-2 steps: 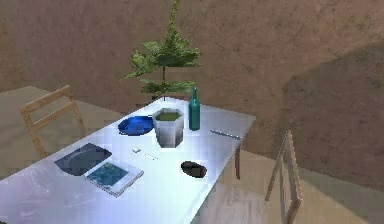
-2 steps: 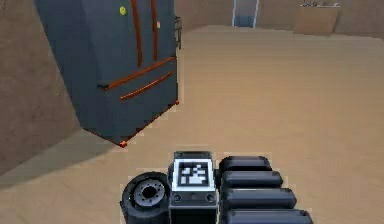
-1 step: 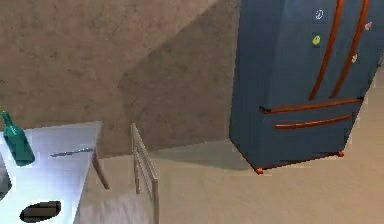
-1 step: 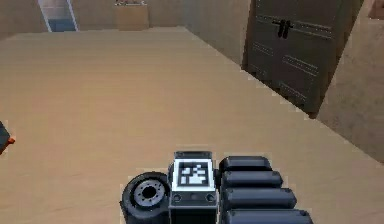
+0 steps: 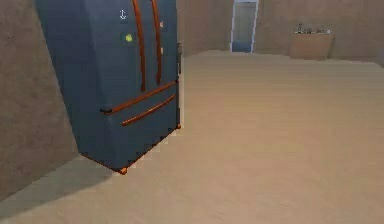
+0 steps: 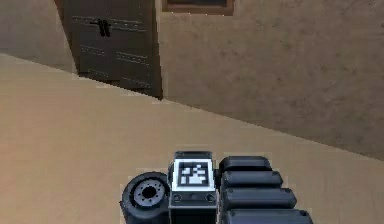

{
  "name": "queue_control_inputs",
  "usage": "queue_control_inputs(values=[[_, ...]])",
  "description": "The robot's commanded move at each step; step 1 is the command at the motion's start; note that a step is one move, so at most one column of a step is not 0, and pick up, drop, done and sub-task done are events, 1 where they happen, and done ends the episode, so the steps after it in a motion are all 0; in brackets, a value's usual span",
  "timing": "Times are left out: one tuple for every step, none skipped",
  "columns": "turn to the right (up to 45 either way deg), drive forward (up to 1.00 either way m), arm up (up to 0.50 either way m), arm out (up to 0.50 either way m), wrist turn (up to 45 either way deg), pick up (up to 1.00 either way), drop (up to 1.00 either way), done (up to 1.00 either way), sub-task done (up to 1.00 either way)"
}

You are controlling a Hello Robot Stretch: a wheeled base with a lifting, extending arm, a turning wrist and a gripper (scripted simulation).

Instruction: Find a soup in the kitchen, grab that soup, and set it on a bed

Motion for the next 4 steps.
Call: queue_control_inputs(values=[[42.0,0.0,0.0,0.0,0.0,0.0,0.0,0.0,0.0],[0.0,0.3,0.0,0.0,0.0,0.0,0.0,0.0,0.0],[45.0,0.0,0.0,0.0,0.0,0.0,0.0,0.0,0.0],[39.0,0.0,0.0,0.0,0.0,0.0,0.0,0.0,0.0]])
